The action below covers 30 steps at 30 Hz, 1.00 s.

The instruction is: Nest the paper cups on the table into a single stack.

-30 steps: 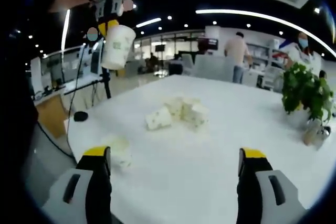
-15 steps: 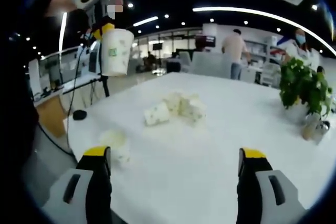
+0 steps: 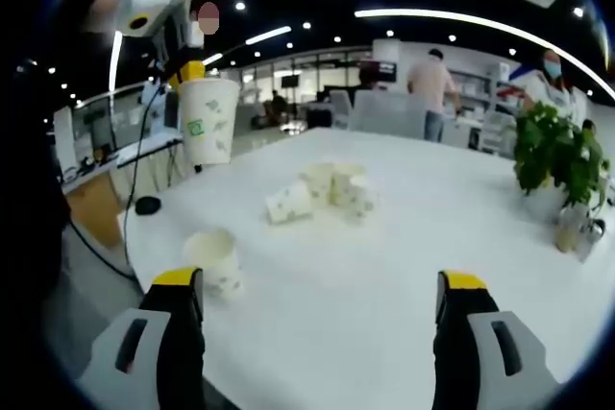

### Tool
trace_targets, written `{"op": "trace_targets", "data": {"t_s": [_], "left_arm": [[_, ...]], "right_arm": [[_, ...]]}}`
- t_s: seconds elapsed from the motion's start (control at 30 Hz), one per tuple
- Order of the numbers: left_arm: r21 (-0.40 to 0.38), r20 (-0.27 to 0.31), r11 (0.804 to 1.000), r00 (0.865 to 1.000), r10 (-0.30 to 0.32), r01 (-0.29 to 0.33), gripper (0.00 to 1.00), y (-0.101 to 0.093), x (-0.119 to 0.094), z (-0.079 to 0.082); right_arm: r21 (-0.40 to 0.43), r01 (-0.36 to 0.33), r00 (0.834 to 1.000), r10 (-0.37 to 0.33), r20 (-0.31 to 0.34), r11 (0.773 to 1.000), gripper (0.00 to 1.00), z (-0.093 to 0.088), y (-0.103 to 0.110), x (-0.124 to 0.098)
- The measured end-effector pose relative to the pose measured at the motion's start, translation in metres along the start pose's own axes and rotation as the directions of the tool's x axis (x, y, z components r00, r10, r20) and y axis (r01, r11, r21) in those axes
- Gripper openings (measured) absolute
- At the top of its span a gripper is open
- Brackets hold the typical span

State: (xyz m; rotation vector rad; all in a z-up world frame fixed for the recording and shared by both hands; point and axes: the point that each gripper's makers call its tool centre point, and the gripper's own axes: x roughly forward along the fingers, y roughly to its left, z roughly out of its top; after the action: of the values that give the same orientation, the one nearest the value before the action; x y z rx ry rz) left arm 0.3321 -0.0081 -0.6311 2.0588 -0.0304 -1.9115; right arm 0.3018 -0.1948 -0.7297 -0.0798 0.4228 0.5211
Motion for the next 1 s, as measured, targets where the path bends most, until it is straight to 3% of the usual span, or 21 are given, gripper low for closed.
{"op": "trace_targets", "data": {"t_s": [0.17,0.37,0.83,1.0], "left_arm": [[0.081,-0.006,0.995,0.999,0.051,-0.051,0.00,0.007,0.009,0.007],[0.102,0.023,0.994,0.999,0.039,-0.041,0.00,0.001,0.027,0.023],[0.143,0.025,0.990,1.000,0.005,-0.008,0.00,-0.010,0.062,0.033],[0.141,0.024,0.990,0.999,0.024,-0.027,0.00,-0.010,0.073,0.035]], "right_arm": [[0.001,0.001,1.000,-0.001,-0.001,1.000,0.99,-0.001,0.000,-0.001],[0.007,0.004,1.000,-0.004,0.003,1.000,0.99,-0.001,-0.001,-0.001],[0.025,-0.003,1.000,0.003,-0.005,1.000,0.98,-0.005,-0.001,-0.001],[0.039,-0.008,1.000,0.008,0.001,0.999,0.97,-0.005,-0.001,-0.001]]}}
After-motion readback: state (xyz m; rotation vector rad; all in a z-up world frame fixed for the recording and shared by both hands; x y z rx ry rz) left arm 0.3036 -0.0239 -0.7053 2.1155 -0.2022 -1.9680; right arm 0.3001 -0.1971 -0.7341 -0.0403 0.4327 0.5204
